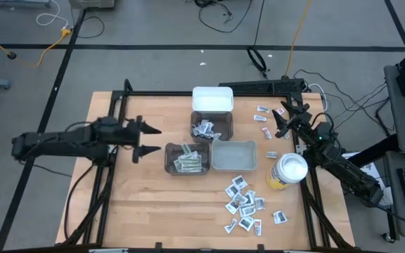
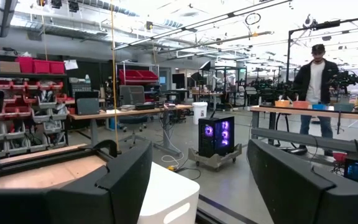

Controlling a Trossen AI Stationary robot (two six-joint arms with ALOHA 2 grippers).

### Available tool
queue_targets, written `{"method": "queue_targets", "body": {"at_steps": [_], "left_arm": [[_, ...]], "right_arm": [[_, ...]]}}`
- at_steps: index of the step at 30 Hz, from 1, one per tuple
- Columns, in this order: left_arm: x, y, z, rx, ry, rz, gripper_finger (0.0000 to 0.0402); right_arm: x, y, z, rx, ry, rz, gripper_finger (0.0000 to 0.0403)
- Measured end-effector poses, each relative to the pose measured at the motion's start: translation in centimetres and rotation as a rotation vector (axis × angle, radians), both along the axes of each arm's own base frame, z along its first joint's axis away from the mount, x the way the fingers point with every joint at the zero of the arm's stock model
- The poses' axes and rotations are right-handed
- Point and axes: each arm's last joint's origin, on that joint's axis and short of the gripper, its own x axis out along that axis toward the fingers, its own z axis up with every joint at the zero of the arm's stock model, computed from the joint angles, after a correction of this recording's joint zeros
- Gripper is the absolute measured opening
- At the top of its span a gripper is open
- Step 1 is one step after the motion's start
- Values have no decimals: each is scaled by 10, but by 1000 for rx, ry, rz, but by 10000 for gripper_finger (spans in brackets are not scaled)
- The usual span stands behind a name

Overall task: Pick & Place First Aid Supplies
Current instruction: Put the white ointment pack into the white bin

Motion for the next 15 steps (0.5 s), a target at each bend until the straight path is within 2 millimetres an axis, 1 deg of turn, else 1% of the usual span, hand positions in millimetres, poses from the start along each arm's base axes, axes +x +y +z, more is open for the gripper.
{"method": "queue_targets", "body": {"at_steps": [3, 9, 12, 15], "left_arm": [[-15, -2, -14, 51, -114, -4, 342], [-34, -5, -37, 87, -244, -4, 332], [-41, -6, -43, 94, -316, -2, 328], [-47, -7, -44, 100, -408, 0, 326]], "right_arm": [[0, 0, 0, 0, 0, 0, 263], [0, 0, 0, 0, 0, 0, 263], [0, 0, 0, 0, 0, 0, 263], [0, 0, 0, 0, 0, 0, 263]]}}
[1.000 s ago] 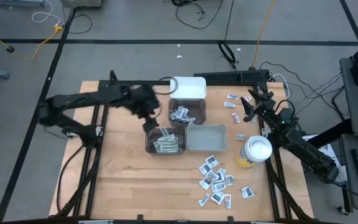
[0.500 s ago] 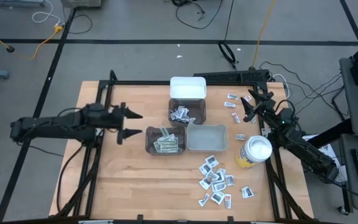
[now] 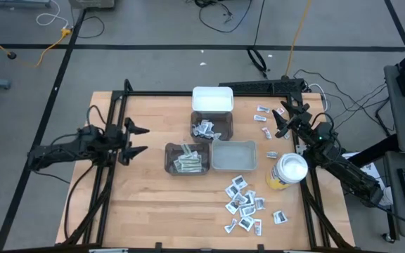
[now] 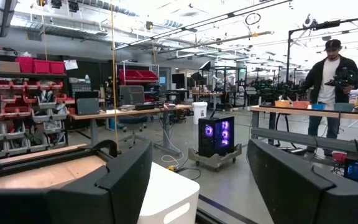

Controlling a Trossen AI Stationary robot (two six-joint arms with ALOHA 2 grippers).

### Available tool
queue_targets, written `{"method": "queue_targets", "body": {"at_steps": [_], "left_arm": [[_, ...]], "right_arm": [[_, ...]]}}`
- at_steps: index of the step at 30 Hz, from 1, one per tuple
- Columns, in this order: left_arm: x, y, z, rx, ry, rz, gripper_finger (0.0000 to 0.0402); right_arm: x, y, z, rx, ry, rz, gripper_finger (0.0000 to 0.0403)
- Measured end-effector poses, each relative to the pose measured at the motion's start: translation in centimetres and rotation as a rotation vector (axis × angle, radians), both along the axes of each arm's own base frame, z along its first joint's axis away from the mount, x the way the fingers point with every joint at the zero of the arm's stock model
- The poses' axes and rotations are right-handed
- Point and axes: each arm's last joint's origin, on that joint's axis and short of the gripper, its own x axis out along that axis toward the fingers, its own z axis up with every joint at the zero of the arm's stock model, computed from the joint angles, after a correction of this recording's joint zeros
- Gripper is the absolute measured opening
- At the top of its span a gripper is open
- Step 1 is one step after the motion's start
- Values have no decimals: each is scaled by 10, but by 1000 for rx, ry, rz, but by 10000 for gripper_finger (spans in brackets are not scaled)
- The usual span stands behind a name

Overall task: Pick & Place First Aid Supplies
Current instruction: Put the white ointment pack into the white bin

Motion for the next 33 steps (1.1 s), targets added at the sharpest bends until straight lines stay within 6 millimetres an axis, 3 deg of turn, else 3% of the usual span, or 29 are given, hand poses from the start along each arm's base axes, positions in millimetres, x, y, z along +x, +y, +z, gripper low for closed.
{"method": "queue_targets", "body": {"at_steps": [7, 14, 33], "left_arm": [[-1, 0, -5, -7, -50, -8, 332], [4, 0, -27, -78, 58, -38, 324], [9, 0, -40, -160, 210, -69, 327]], "right_arm": [[0, 0, 0, 0, -1, 0, 263], [0, 0, 0, 0, 0, 0, 263], [0, 0, 0, 0, 0, 0, 263]]}}
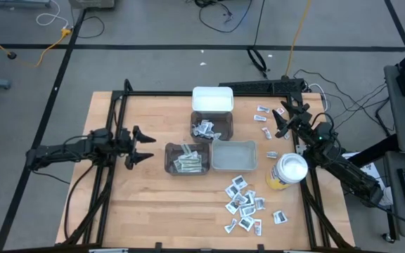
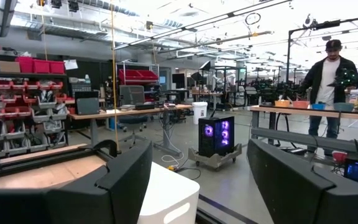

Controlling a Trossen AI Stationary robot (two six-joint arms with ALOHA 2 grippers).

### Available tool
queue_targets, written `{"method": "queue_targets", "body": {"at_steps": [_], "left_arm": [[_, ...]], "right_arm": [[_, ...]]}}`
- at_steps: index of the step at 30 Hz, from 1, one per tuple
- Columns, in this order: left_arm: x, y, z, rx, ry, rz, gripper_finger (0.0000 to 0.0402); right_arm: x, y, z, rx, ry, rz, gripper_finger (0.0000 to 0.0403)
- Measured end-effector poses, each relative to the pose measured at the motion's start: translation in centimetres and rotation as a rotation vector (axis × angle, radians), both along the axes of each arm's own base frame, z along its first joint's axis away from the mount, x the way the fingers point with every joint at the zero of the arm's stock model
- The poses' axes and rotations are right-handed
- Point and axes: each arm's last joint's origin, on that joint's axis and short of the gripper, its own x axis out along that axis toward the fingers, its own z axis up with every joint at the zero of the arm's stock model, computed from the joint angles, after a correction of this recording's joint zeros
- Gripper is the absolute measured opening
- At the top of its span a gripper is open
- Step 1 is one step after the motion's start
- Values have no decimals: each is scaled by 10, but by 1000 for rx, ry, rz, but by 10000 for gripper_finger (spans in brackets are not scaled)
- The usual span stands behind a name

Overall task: Pick & Place First Aid Supplies
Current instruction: Put the white ointment pack into the white bin

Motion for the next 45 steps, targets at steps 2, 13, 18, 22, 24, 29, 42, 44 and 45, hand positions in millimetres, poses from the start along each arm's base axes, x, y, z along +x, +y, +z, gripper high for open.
{"method": "queue_targets", "body": {"at_steps": [2, 13, 18, 22, 24, 29, 42, 44, 45], "left_arm": [[0, 0, -1, -21, 7, 1, 323], [0, 0, 0, -20, 4, 0, 324], [0, 0, 0, -20, 4, 0, 332], [0, 0, 0, -19, 4, 0, 331], [0, 0, 0, -20, 3, 0, 328], [0, 0, 0, -20, 3, 0, 319], [0, 0, 0, -20, 1, 1, 327], [0, 0, 0, -20, 1, 1, 330], [0, 0, 0, -20, 0, 1, 331]], "right_arm": [[0, 0, 0, 0, 0, 0, 263], [0, 0, 0, 0, 0, 0, 263], [0, 0, 0, 0, 0, 0, 263], [0, 0, 0, -1, -1, 0, 263], [0, 0, 0, -1, -1, 0, 263], [-1, -1, 1, -7, -9, -51, 263], [0, -6, 37, 70, 36, -150, 263], [3, -9, 45, 149, 75, -155, 263], [5, -11, 51, 190, 91, -155, 263]]}}
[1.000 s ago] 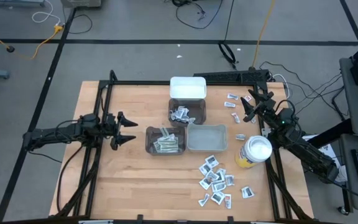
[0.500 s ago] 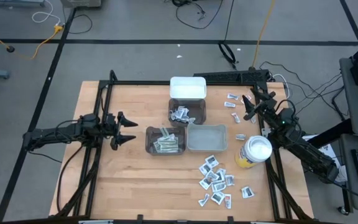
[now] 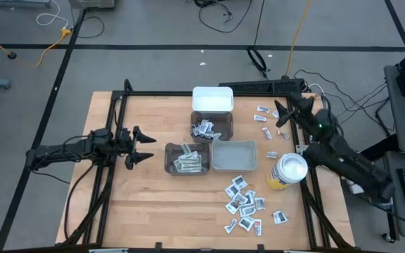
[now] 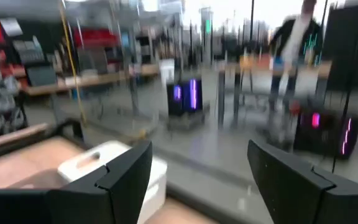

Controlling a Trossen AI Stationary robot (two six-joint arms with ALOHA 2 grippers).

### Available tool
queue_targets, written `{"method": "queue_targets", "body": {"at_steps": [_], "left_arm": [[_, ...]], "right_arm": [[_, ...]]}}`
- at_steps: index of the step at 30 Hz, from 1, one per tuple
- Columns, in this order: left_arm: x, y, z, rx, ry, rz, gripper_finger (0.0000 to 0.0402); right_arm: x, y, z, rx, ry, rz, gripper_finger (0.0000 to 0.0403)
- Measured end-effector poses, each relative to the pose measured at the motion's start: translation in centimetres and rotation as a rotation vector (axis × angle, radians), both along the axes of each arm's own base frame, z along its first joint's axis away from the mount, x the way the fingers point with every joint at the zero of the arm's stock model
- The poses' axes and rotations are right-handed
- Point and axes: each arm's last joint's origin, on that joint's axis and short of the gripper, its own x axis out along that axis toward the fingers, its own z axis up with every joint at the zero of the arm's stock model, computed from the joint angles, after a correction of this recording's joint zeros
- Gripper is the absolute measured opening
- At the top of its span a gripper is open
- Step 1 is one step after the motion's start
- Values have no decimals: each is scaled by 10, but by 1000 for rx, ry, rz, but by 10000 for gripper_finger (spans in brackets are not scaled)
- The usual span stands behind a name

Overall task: Pick & Place First Aid Supplies
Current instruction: Put the white ointment pack into the white bin

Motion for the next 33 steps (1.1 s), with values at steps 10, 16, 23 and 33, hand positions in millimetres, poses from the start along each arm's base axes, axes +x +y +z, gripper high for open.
{"method": "queue_targets", "body": {"at_steps": [10, 16, 23, 33], "left_arm": [[0, 0, 0, 1, -4, 1, 321], [0, 0, 1, 2, -11, 1, 312], [0, 0, 1, 2, -12, 2, 325], [0, 0, 1, 2, -12, 2, 328]], "right_arm": [[29, -27, 65, 475, -59, -71, 263], [44, -41, 101, 659, -119, -129, 263], [52, -48, 137, 920, -149, -260, 263], [54, -51, 171, 1158, 74, -424, 263]]}}
